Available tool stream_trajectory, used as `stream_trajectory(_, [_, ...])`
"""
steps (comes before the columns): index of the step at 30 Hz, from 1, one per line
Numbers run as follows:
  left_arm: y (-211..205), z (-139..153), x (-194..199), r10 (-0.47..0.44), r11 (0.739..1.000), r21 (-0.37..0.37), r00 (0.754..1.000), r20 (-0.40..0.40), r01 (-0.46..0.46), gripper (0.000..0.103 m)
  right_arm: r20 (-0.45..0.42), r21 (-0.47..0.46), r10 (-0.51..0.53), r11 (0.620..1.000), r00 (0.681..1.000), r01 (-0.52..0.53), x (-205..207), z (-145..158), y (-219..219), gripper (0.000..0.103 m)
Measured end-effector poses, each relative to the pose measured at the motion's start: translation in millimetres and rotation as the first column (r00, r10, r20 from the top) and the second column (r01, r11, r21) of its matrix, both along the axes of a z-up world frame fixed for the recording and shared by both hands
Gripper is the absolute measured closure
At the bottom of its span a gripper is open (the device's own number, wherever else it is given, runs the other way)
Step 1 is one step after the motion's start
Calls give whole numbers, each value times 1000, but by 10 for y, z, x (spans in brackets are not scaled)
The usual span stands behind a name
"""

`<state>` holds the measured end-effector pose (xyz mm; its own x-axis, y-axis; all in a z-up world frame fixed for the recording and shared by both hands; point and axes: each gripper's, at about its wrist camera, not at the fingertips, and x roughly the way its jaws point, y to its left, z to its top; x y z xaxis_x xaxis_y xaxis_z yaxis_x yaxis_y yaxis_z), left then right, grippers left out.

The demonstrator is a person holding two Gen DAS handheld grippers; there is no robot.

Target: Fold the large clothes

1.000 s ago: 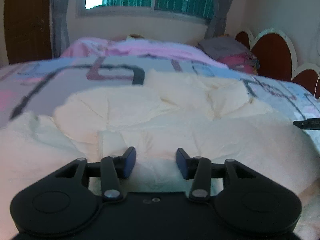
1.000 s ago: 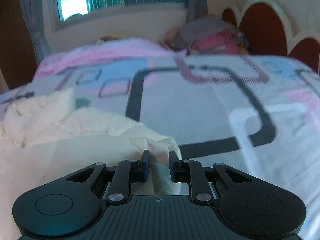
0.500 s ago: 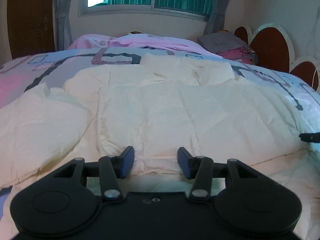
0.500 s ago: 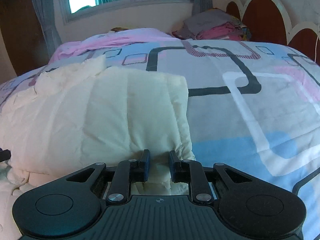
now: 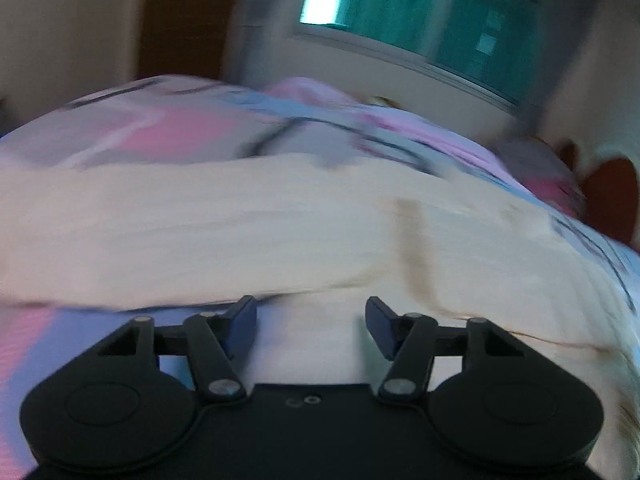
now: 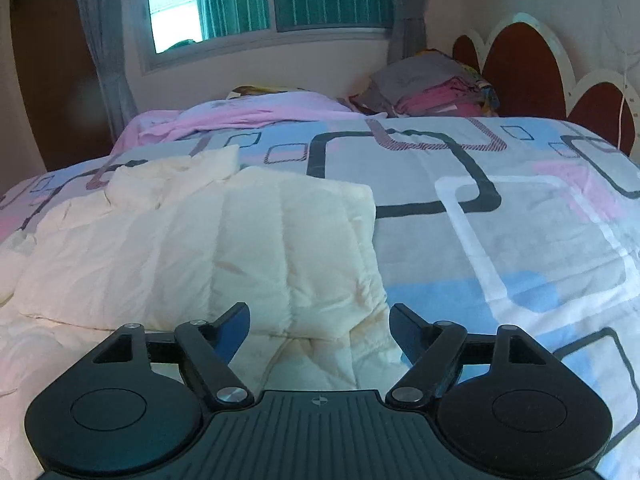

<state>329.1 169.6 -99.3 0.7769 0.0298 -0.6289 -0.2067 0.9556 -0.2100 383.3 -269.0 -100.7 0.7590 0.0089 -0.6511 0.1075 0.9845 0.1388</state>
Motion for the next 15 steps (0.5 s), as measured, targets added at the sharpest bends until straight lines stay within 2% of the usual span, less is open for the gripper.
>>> stream_trajectory(3, [544, -46, -212, 147, 988, -48, 989, -18, -148, 50, -15, 23, -31, 999, 999, 32, 38, -21, 17, 26])
stream_trajectory(6, [976, -70, -398, 264, 960, -91, 964, -16, -264, 50, -28, 18, -44, 999, 999, 45, 97, -19, 91, 26])
stream_trajectory(9, [1268, -69, -514, 340, 929, -150, 940, -2, -337, 50, -27, 19, -44, 999, 999, 45, 154, 19, 188, 26])
stream_trajectory(15, [1682, -154, -538, 432, 877, -235, 902, 3, -419, 51, -14, 21, -45, 999, 999, 45, 255, 113, 410, 26])
